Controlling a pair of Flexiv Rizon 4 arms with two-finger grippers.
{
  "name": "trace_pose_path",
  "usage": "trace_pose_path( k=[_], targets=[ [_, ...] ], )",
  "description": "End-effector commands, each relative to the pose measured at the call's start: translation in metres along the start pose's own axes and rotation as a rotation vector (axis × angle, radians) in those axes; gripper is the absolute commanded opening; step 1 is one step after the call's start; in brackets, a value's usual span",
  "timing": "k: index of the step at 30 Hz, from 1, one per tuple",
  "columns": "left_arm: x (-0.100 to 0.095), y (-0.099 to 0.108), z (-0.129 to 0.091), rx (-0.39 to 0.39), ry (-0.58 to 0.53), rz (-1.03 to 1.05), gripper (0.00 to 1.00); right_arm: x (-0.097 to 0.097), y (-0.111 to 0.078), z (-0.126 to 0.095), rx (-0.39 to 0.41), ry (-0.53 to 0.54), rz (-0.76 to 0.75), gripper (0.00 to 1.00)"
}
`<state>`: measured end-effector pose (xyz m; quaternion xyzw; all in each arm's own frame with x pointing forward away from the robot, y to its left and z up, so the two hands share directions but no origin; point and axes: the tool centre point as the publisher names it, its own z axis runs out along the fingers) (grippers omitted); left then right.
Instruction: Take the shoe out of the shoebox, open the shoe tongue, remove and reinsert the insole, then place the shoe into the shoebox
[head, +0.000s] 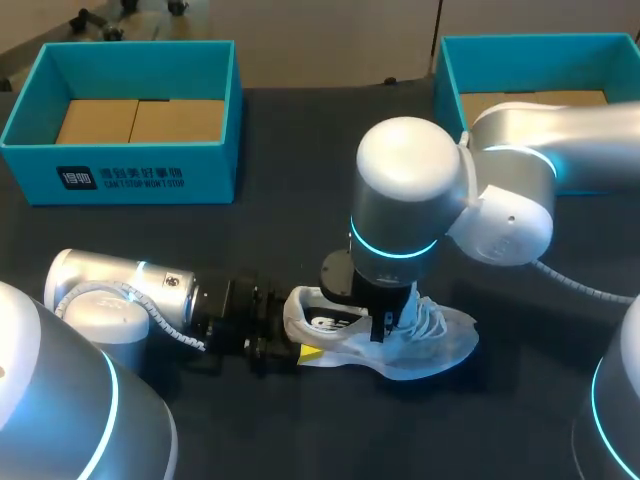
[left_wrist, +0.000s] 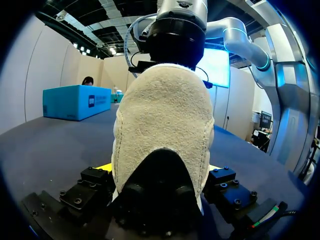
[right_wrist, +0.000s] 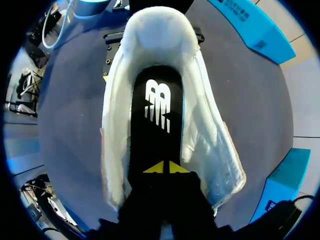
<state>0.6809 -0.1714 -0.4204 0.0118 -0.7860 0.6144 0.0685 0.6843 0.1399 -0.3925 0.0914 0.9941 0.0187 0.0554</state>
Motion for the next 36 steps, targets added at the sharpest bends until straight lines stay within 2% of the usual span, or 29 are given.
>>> trace_pose_path(
  k=[1, 4, 15, 19, 25, 32, 36],
  targets=[
    [-0.001, 0.001, 0.001, -0.004, -0.001, -0.001, 0.0, -0.001, -0.004, 0.005, -0.016, -0.002, 0.003, 0.27],
    [-0.001, 0.001, 0.001, -0.004, -0.001, -0.001, 0.0, -0.003, -0.002, 0.006, -0.02, -0.001, 0.001, 0.34],
    [-0.001, 0.001, 0.001, -0.004, -0.001, -0.001, 0.0, -0.009, 0.003, 0.022, -0.01, 0.078, -0.005, 0.41],
    [-0.001, 0.001, 0.001, -0.004, -0.001, -0.001, 0.0, -0.003, 0.01, 0.033, 0.016, 0.144, -0.003, 0.44],
    [-0.001, 0.001, 0.001, -0.004, -0.001, -0.001, 0.0, 0.02, 0.018, 0.043, 0.055, 0.241, 0.007, 0.45],
    [-0.001, 0.001, 0.001, -0.004, -0.001, -0.001, 0.0, 0.046, 0.018, 0.044, 0.054, 0.298, 0.025, 0.38],
    [-0.001, 0.001, 0.001, -0.004, -0.001, -0.001, 0.0, 0.059, 0.017, 0.043, 0.05, 0.316, 0.046, 0.26]
  ],
)
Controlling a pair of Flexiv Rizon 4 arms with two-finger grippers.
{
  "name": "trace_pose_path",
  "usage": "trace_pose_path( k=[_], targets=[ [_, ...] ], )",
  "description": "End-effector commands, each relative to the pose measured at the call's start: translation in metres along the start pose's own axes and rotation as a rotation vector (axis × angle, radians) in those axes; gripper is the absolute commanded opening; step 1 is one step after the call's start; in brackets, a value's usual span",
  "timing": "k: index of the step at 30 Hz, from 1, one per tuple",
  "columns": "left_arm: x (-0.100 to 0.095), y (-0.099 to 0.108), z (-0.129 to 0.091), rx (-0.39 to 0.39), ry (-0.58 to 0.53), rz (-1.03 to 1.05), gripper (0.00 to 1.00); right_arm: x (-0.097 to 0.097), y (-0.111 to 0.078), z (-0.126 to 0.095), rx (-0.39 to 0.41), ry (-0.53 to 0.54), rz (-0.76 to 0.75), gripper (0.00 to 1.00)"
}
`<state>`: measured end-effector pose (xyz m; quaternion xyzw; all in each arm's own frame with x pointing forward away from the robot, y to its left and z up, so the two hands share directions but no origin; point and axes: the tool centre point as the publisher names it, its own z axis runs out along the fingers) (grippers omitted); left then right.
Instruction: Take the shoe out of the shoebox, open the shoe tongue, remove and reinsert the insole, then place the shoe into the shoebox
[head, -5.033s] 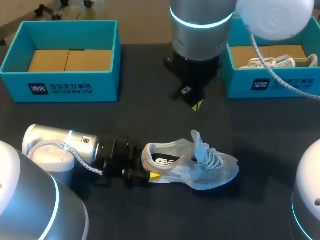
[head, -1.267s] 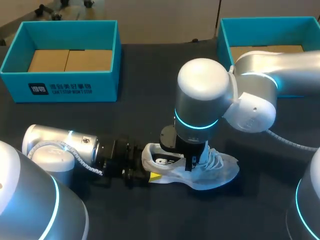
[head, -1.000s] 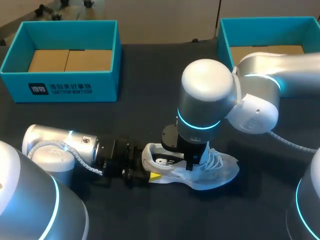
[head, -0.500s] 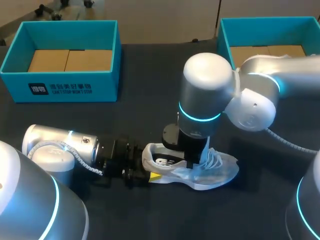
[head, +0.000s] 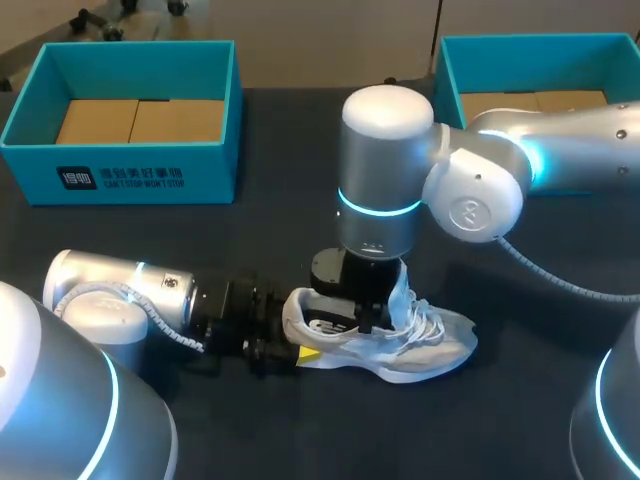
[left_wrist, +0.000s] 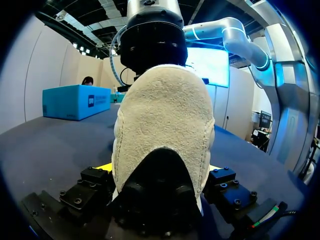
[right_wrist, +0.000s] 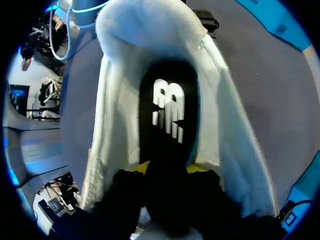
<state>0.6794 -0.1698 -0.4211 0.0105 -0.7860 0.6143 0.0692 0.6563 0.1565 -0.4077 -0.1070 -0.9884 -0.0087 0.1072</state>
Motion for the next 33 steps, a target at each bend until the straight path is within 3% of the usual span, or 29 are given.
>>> trace_pose_path(
  k=[1, 2, 10, 29, 33],
  targets=[
    [-0.002, 0.0, 0.002, -0.004, -0.003, -0.002, 0.0, 0.019, 0.007, 0.038, -0.008, -0.005, 0.013, 0.18],
    [-0.002, 0.0, 0.002, -0.004, -0.003, -0.002, 0.0, 0.021, 0.006, 0.038, -0.011, -0.006, 0.023, 0.0],
    [-0.002, 0.0, 0.002, -0.004, -0.003, -0.002, 0.0, 0.03, 0.001, 0.02, -0.081, -0.082, 0.057, 0.0],
    [-0.002, 0.0, 0.002, -0.004, -0.003, -0.002, 0.0, 0.025, -0.005, -0.035, -0.394, -0.306, 0.112, 0.0],
    [-0.002, 0.0, 0.002, -0.004, -0.003, -0.002, 0.0, 0.022, -0.007, -0.038, -0.414, -0.313, 0.105, 0.0]
  ],
)
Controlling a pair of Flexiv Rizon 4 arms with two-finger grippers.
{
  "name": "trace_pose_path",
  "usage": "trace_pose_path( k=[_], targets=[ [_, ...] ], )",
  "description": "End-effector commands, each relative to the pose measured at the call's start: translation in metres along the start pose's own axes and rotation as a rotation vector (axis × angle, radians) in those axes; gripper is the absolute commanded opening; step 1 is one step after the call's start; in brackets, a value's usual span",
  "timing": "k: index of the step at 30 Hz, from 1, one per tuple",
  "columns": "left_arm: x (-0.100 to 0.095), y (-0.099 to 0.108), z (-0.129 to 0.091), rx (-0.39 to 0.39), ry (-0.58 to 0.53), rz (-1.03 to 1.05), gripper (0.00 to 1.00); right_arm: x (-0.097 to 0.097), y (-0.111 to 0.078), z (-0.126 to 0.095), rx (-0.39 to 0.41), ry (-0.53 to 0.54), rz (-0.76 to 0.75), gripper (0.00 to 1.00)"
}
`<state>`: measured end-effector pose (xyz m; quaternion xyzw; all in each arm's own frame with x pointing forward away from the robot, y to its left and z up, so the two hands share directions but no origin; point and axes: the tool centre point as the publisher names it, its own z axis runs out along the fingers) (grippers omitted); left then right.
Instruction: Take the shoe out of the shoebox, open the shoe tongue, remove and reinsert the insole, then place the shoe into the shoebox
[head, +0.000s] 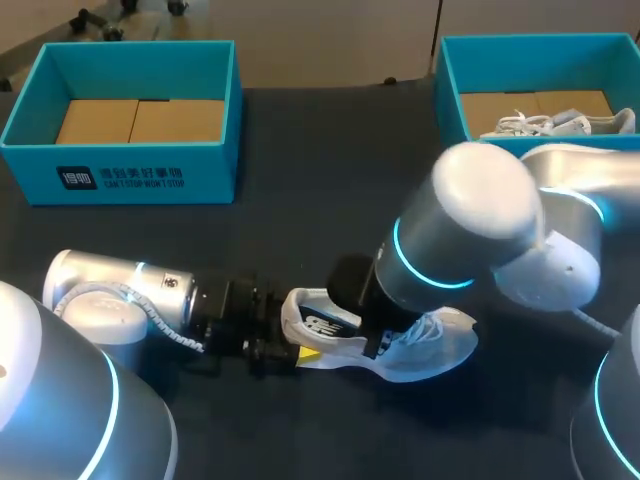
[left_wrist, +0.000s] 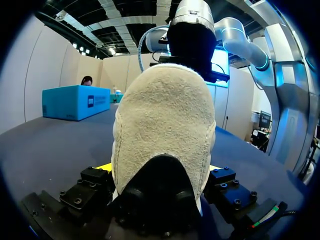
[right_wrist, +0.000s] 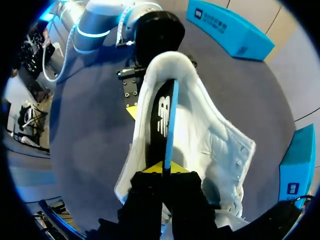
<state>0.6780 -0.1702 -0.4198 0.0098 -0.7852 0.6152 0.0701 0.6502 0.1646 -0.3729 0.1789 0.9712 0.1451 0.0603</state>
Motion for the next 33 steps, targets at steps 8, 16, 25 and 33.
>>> trace_pose_path(
  k=[8, 16, 25, 33],
  targets=[
    [-0.004, 0.001, 0.002, -0.006, -0.006, -0.002, 0.0, -0.003, -0.014, -0.015, -0.131, 0.004, 0.005, 0.0],
    [-0.004, 0.001, 0.002, -0.006, -0.006, -0.002, 0.0, -0.008, -0.01, -0.013, -0.163, 0.02, -0.028, 0.0],
    [-0.004, 0.001, 0.002, -0.006, -0.006, -0.002, 0.0, -0.012, -0.005, -0.019, -0.198, 0.014, -0.064, 0.0],
    [-0.004, 0.001, 0.002, -0.006, -0.006, -0.002, 0.0, -0.014, -0.002, -0.024, -0.213, 0.031, -0.105, 0.0]
  ],
)
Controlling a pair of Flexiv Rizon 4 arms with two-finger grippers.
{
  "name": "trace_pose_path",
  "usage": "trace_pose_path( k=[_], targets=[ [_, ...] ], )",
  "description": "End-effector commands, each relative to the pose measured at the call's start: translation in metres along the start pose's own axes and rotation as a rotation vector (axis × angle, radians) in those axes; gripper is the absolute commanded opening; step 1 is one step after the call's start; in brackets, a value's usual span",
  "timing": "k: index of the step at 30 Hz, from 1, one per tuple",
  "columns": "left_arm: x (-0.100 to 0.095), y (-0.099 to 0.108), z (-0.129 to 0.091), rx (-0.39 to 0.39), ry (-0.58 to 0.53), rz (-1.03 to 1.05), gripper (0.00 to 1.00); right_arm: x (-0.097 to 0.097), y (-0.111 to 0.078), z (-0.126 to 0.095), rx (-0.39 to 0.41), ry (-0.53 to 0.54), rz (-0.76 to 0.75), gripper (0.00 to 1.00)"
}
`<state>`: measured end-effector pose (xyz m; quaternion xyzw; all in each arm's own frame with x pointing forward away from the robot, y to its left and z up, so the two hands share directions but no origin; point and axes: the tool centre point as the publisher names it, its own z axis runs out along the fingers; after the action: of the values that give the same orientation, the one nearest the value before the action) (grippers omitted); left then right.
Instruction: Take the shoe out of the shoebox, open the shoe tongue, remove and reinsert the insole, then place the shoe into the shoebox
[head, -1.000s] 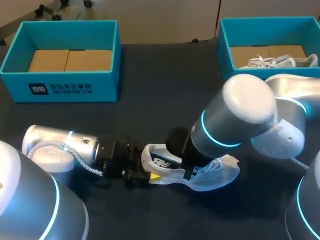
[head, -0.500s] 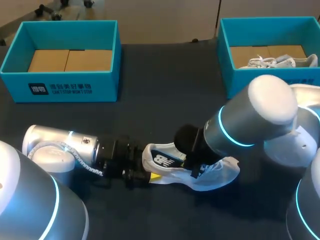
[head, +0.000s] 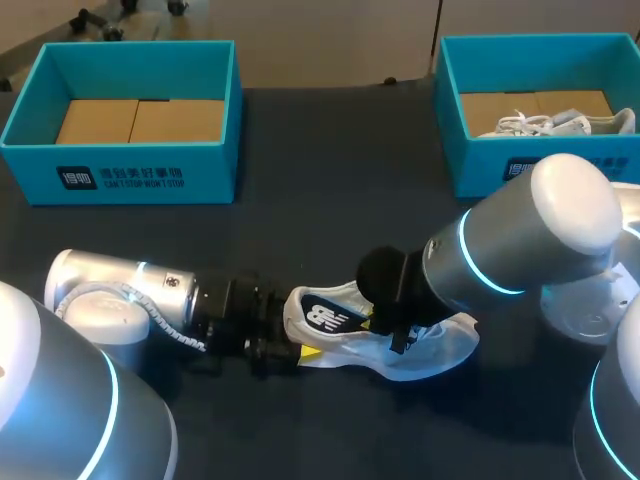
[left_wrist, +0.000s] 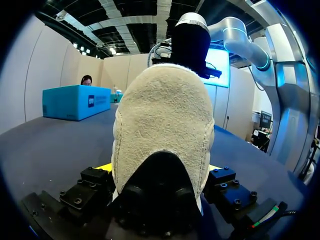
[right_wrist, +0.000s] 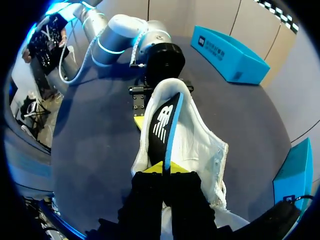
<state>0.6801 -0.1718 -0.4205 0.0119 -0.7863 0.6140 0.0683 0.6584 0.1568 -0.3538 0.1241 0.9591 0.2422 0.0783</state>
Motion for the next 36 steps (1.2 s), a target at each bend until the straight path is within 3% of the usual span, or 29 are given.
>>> trace_pose_path(
  k=[1, 9, 10, 12, 14, 22, 29, 36],
  targets=[
    [-0.001, 0.001, 0.0, -0.003, 0.0, -0.001, 0.0, -0.002, -0.001, -0.006, -0.01, 0.023, -0.017, 0.0],
    [-0.001, 0.001, 0.0, -0.003, 0.0, -0.001, 0.0, -0.001, 0.004, -0.009, -0.008, 0.072, -0.065, 0.02],
    [-0.001, 0.001, 0.0, -0.003, 0.0, -0.001, 0.0, -0.001, 0.004, -0.009, 0.004, 0.075, -0.058, 0.23],
    [-0.001, 0.001, 0.0, -0.003, 0.0, -0.001, 0.0, 0.0, 0.005, -0.01, 0.007, 0.08, -0.058, 0.39],
    [-0.001, 0.001, 0.0, -0.003, 0.0, -0.001, 0.0, 0.001, 0.006, -0.011, 0.016, 0.084, -0.06, 0.65],
    [-0.001, 0.001, 0.0, -0.003, 0.0, -0.001, 0.0, -0.003, 0.017, -0.015, 0.097, 0.14, -0.027, 0.63],
    [-0.001, 0.001, 0.0, -0.003, 0.0, -0.001, 0.0, -0.01, 0.029, -0.016, 0.222, 0.211, 0.03, 0.5],
    [-0.001, 0.001, 0.0, -0.003, 0.0, -0.001, 0.0, -0.012, 0.031, -0.013, 0.243, 0.259, 0.069, 0.48]
  ],
)
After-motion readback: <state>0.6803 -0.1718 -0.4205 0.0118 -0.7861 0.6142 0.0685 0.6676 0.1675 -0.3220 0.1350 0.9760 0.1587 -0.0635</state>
